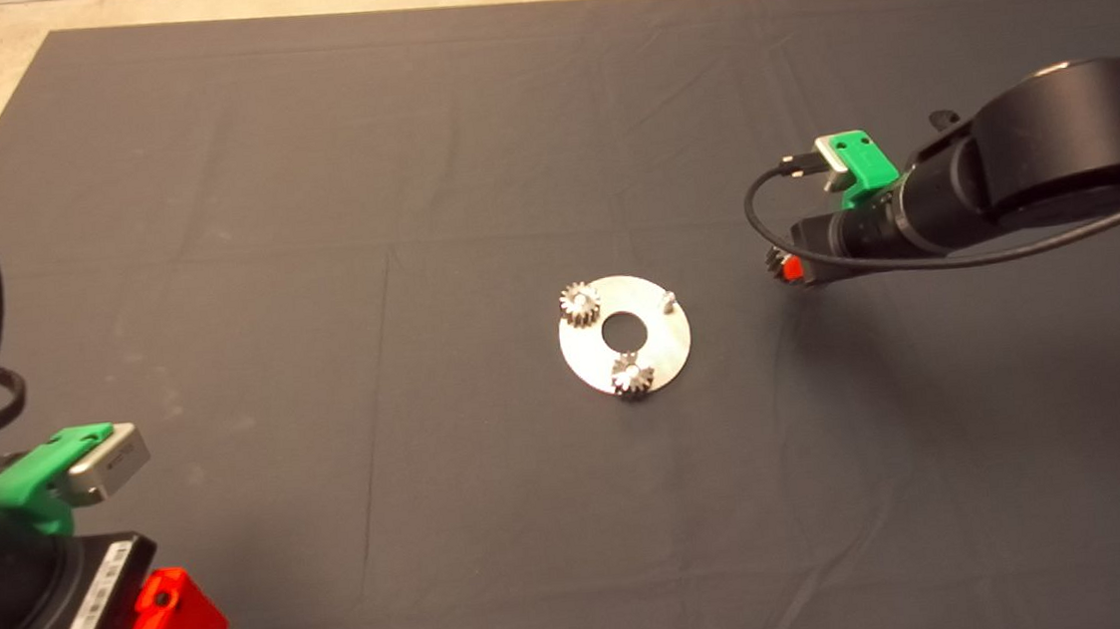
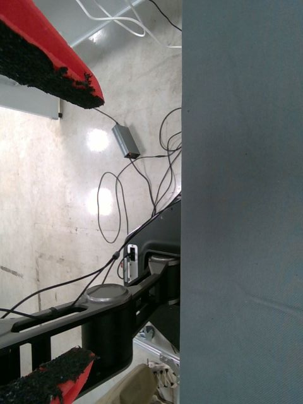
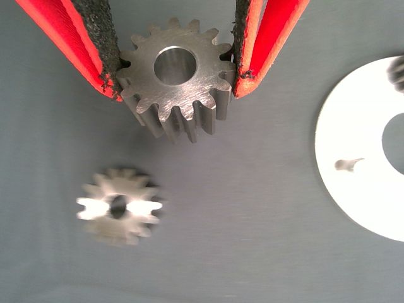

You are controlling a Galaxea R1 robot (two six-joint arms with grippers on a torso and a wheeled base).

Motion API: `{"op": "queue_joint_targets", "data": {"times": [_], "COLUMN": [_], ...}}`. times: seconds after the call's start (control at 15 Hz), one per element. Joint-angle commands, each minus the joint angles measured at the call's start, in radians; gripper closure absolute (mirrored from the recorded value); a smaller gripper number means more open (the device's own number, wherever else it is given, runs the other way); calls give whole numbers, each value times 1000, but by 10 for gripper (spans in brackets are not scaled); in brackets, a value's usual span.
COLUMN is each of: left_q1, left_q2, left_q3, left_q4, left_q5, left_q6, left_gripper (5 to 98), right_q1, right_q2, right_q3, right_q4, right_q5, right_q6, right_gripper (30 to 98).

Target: Remove an incorrectly installed larger gear and replace it with the correct smaller gear

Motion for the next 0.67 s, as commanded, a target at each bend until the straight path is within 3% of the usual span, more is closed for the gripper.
{"op": "queue_joint_targets", "data": {"times": [0.0,0.6], "left_q1": [-11,-11], "left_q2": [-4,-7], "left_q3": [7,4], "left_q4": [7,7], "left_q5": [133,133], "left_q6": [-1,2], "left_gripper": [54,54], "right_q1": [27,-13], "right_q2": [79,256], "right_q3": [-43,-208], "right_q4": [-19,-26], "right_q5": [-108,-103], "right_q6": [12,6], "right_gripper": [886,887]}}
